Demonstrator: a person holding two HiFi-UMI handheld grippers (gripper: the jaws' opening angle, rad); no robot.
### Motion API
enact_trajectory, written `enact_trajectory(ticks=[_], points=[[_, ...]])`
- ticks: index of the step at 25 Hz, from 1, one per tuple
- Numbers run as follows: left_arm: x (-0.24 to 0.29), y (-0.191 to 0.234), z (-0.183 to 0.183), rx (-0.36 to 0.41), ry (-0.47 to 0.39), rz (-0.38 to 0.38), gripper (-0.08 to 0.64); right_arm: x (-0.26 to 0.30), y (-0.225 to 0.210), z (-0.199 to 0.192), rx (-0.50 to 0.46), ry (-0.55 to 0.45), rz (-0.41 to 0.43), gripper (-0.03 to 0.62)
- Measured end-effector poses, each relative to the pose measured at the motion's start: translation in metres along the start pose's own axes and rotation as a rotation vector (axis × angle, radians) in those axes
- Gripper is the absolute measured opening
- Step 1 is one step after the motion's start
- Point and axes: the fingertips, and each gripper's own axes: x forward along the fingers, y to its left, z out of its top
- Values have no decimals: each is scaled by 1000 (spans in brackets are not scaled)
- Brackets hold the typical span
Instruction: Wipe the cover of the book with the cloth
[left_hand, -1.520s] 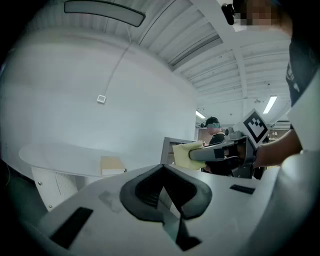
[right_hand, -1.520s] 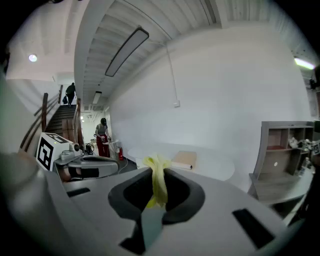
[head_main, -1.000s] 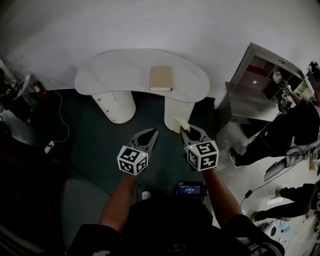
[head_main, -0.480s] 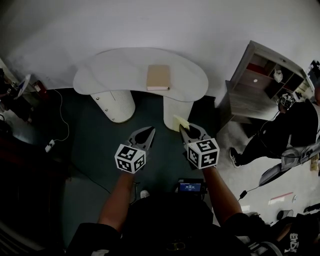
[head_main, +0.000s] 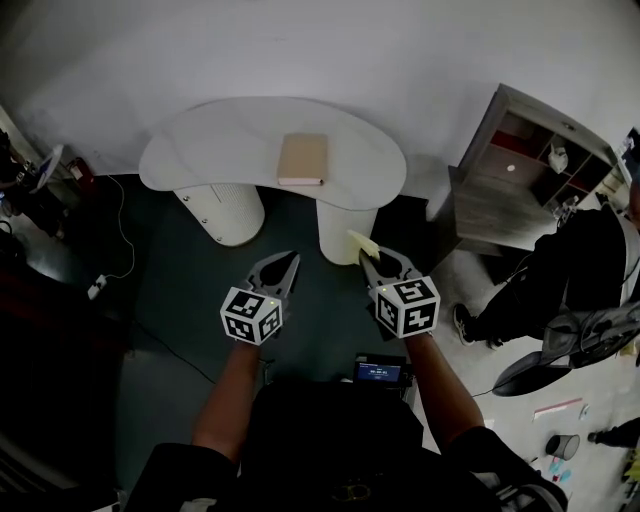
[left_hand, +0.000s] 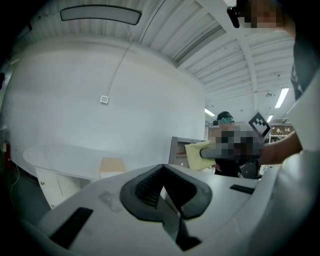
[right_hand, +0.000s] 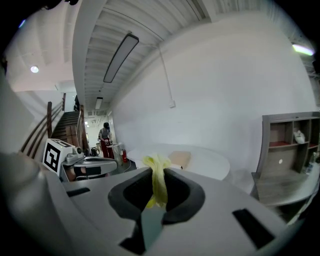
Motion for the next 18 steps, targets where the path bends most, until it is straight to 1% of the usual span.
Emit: enact_trajectory(ticks=[4,8,12,15,18], points=[[11,-4,1,-5,-13,33,5,1,-16,-8,-14,25,1,87],[18,0,-5,-13,-3,50,5,10,-23,-12,-4,42,12,87],[29,19,-10,-15,8,60,5,25,-34,-8,-1,33,-18,87],[41,34,-7,9,7,44,5,42,-43,-5,22,31,-45,87],[51,57,-4,38,4,28,5,64,-42,-1,36,33,-59,87]])
